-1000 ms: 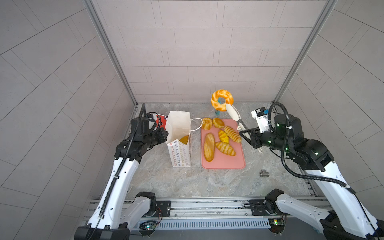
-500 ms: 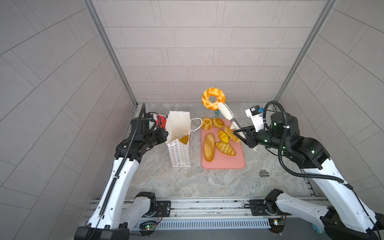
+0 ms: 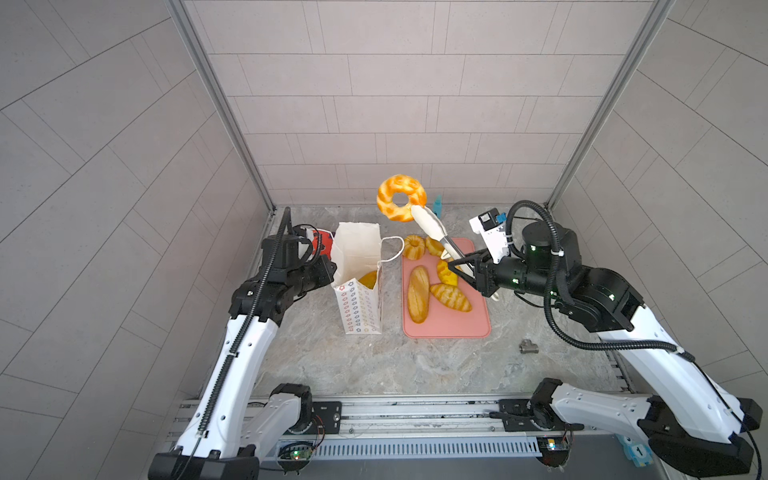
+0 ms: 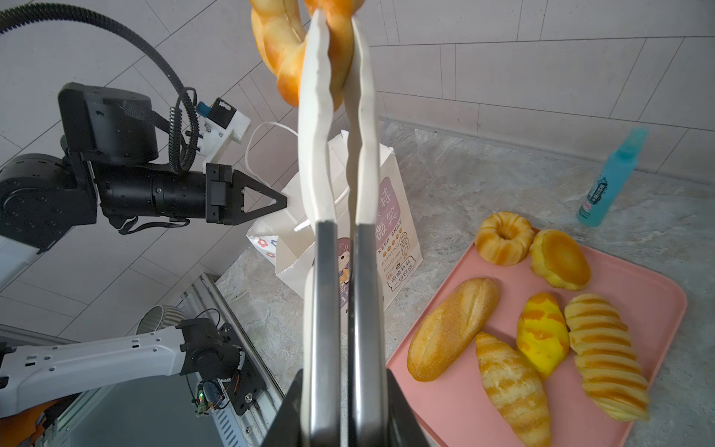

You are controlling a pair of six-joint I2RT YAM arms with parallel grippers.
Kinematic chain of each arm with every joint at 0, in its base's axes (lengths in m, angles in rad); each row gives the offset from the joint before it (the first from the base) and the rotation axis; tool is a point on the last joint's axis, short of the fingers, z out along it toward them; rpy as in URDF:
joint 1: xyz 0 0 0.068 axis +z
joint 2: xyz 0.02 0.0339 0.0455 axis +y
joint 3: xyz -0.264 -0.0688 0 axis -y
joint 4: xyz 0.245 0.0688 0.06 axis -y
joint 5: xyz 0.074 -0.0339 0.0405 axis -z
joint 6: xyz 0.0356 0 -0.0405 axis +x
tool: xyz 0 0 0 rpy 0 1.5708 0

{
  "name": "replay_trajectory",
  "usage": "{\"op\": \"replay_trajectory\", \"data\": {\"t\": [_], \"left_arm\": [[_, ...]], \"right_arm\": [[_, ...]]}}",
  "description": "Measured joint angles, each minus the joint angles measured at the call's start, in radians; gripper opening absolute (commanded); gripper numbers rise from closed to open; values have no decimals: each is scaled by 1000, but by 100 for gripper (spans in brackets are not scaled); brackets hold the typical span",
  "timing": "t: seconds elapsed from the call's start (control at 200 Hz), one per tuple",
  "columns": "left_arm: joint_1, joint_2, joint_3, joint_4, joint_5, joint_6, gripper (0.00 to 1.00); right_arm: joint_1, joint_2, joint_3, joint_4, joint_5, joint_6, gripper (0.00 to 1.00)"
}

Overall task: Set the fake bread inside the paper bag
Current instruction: 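Carry the ring donut in the tongs toward the paper bag opening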

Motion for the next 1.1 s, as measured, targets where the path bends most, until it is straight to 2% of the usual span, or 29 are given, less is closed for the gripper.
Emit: {"op": "replay_trajectory", "data": {"t": [0.36,1.101], "left_arm": [[0,0,0,0,0,0,12],[0,0,0,0,0,0,12]], "right_arm": [[61,69,47,-1,56,-32,24],[114,193,116,-24,81,-71,24]]}}
